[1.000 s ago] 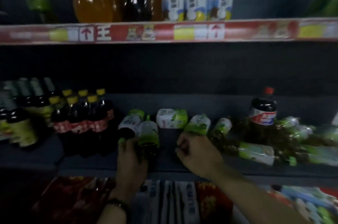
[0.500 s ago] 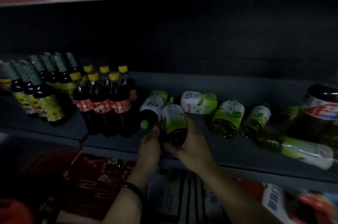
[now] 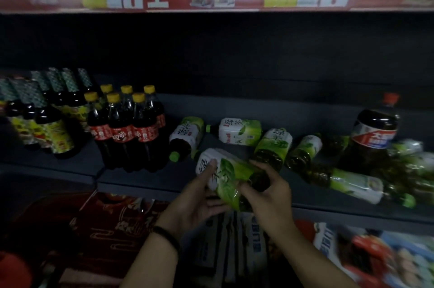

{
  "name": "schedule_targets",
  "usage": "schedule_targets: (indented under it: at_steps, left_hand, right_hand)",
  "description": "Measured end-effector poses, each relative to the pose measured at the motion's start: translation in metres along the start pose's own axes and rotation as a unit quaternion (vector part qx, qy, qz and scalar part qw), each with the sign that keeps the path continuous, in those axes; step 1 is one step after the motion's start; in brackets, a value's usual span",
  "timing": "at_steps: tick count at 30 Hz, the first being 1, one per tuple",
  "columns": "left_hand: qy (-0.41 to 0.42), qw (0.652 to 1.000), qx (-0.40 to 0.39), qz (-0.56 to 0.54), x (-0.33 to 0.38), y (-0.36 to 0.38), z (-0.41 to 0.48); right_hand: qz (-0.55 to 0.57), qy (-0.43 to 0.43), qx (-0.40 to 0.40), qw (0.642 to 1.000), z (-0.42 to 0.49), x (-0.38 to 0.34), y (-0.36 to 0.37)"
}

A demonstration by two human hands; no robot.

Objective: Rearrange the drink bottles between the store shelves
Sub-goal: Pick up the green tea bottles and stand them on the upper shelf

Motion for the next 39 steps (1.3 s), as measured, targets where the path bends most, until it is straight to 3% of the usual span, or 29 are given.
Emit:
schedule_targets:
  at_steps: [6, 10, 12, 16, 20, 23, 26, 30, 33, 36, 39]
  left_hand:
    - [0.062, 0.985, -0.132, -0.087, -0.014, 0.061, -0.035]
    - [0.158, 0.978, -0.137, -0.014, -0.010, 0.102, -0.076]
    - [0.197, 0.968, -0.156, 0.019, -0.006, 0.131, -0.106]
    - [0.324, 0.921, -0.192, 0.101, 0.022, 0.204, -0.172]
    - [0.424, 0.865, -0.214, 0.165, 0.070, 0.284, -0.215]
    - [0.486, 0.811, -0.220, 0.239, 0.107, 0.346, -0.230]
    - [0.525, 0.773, -0.203, 0.293, 0.145, 0.405, -0.228]
    - [0.545, 0.748, -0.159, 0.344, 0.184, 0.477, -0.197]
    - [0.552, 0.727, -0.116, 0.391, 0.198, 0.515, -0.168]
    - [0.523, 0.745, -0.107, 0.401, 0.199, 0.537, -0.133]
    - [0.479, 0.766, -0.109, 0.415, 0.196, 0.550, -0.100]
  right_hand:
    - [0.080, -0.016, -0.021, 0.996, -0.033, -0.036, -0.048]
    - [0.172, 0.020, -0.061, 0.983, -0.064, -0.048, -0.103]
    - [0.162, -0.006, -0.073, 0.984, -0.084, -0.066, -0.137]
    - [0.055, -0.107, -0.023, 0.992, -0.106, -0.125, -0.215]
    - [-0.046, -0.188, 0.071, 0.979, -0.106, -0.190, -0.282]
    - [-0.198, -0.242, 0.211, 0.926, -0.093, -0.238, -0.330]
    - [-0.254, -0.270, 0.273, 0.888, -0.071, -0.277, -0.361]
    - [-0.391, -0.244, 0.254, 0.850, -0.018, -0.303, -0.382]
    - [-0.438, -0.206, 0.193, 0.854, 0.021, -0.303, -0.386]
    - [-0.448, -0.166, 0.136, 0.868, 0.052, -0.292, -0.388]
    - [-0.526, -0.138, 0.113, 0.831, 0.071, -0.279, -0.386]
Point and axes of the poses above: each hand's wrist, its own z-axis towards the middle knuckle, its own y-axis out of the palm, x = y × z, the point moved 6 cm from there along z, towards the middle knuckle, and after that the axes turned 9 degrees about -z, right-handed, at the moved point
